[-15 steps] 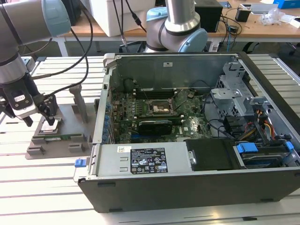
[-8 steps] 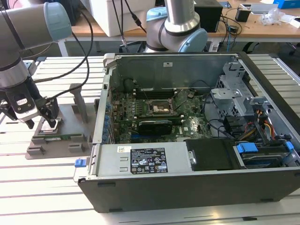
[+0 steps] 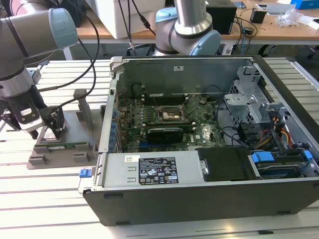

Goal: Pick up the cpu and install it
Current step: 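Pick up the cpu and move it towards the insertion slot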

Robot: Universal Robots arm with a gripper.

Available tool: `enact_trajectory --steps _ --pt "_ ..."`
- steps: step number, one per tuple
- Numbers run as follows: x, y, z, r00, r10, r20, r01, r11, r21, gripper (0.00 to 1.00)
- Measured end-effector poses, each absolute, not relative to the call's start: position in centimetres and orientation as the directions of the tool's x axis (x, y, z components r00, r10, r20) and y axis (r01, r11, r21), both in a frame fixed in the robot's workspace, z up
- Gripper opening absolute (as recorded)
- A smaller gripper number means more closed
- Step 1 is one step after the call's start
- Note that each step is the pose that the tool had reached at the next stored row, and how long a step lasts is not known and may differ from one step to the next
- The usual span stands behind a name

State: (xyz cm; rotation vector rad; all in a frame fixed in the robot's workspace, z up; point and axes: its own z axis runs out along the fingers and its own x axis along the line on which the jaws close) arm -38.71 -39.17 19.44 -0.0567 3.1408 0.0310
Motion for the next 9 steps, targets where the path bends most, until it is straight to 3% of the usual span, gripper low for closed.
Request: enact_trajectory --steps 9 --pt "-37.6 -39.1 19.9 -0.999 -0.042 0.018 -0.042 0.999 0.019 0.66"
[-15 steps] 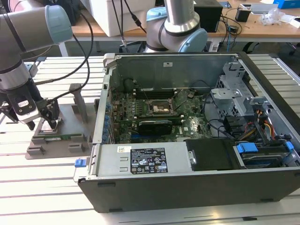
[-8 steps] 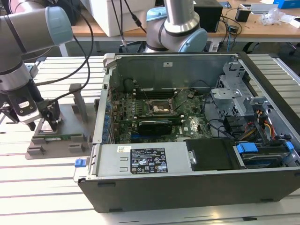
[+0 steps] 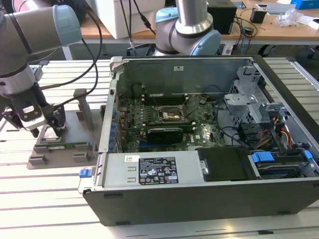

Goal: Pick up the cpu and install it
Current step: 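Pick up the cpu and move it towards the insertion slot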

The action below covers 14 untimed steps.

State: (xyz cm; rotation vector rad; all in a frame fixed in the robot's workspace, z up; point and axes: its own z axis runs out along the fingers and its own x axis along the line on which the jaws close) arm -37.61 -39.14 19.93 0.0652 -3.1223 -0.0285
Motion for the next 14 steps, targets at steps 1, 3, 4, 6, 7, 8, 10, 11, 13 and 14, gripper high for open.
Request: enact_trajectory --steps 1,3,4,6,7,8,10,11,13,14 --pt "-37.5 -39.1 19.9 -0.999 -0.044 0.019 -0.044 0.999 0.019 0.66" --pt "-37.4 -39.0 19.8 -0.998 -0.065 0.022 -0.065 0.998 0.019 0.66" --pt "-37.4 -38.9 19.8 -0.997 -0.075 0.023 -0.074 0.997 0.019 0.66" --pt "-37.3 -38.7 19.7 -0.995 -0.096 0.024 -0.096 0.995 0.020 0.66" --pt "-37.3 -38.5 19.6 -0.994 -0.102 0.026 -0.102 0.995 0.021 0.66" --pt "-37.3 -38.4 19.5 -0.994 -0.106 0.027 -0.105 0.994 0.021 0.66" --pt "-37.3 -38.3 19.2 -0.993 -0.111 0.029 -0.110 0.994 0.021 0.66" --pt "-37.2 -38.3 19.0 -0.993 -0.114 0.030 -0.114 0.993 0.021 0.66" --pt "-37.1 -38.2 18.9 -0.993 -0.117 0.033 -0.117 0.993 0.022 0.66" --pt "-37.1 -38.2 18.9 -0.992 -0.118 0.034 -0.117 0.993 0.022 0.66"
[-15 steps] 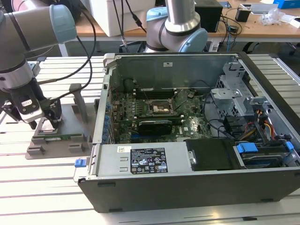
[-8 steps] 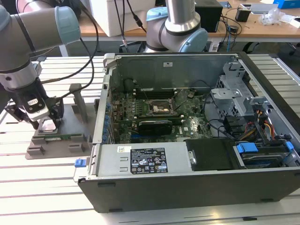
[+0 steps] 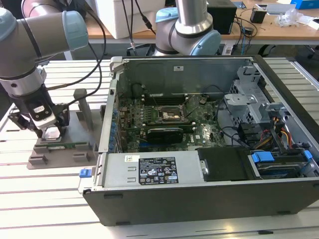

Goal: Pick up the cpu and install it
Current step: 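Pick up the cpu and move it towards the insertion slot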

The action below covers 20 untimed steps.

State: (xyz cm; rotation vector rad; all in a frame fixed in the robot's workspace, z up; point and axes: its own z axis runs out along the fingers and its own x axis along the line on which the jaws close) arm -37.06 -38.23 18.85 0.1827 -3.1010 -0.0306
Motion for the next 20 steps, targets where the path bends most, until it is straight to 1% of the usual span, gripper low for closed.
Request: enact_trajectory --steps 5,17,18,19,20 --pt "-37.04 -37.79 18.79 -0.994 -0.107 0.034 -0.106 0.994 0.022 0.66" --pt "-37.08 -38.02 18.76 -0.997 -0.070 0.034 -0.069 0.997 0.020 0.66" --pt "-37.08 -38.02 18.76 -0.997 -0.070 0.034 -0.069 0.997 0.020 0.64" --pt "-37.08 -38.02 18.77 -0.997 -0.070 0.034 -0.069 0.997 0.020 0.58" --pt "-37.08 -38.03 18.77 -0.997 -0.070 0.034 -0.069 0.997 0.020 0.55"
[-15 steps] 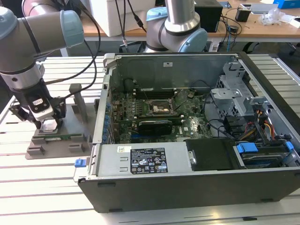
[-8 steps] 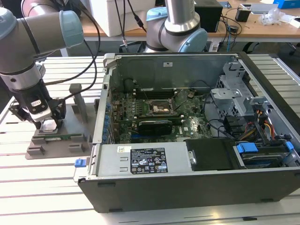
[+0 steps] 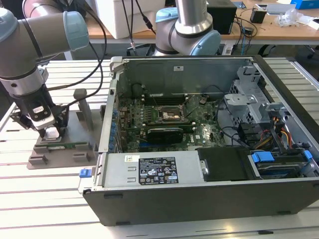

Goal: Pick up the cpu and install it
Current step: 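Pick up the cpu and move it towards the insertion slot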

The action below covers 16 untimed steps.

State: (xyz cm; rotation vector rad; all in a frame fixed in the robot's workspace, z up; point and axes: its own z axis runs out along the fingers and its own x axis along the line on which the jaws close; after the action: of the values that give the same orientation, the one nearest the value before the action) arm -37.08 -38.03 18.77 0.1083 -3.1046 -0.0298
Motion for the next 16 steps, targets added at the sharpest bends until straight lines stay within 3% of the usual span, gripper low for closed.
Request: enact_trajectory --steps 7,16 --pt "-37.1 -38.0 18.8 -0.997 -0.070 0.034 -0.069 0.997 0.020 0.55" --pt "-37.1 -38.0 23.6 -0.997 -0.070 0.034 -0.069 0.997 0.018 0.55"
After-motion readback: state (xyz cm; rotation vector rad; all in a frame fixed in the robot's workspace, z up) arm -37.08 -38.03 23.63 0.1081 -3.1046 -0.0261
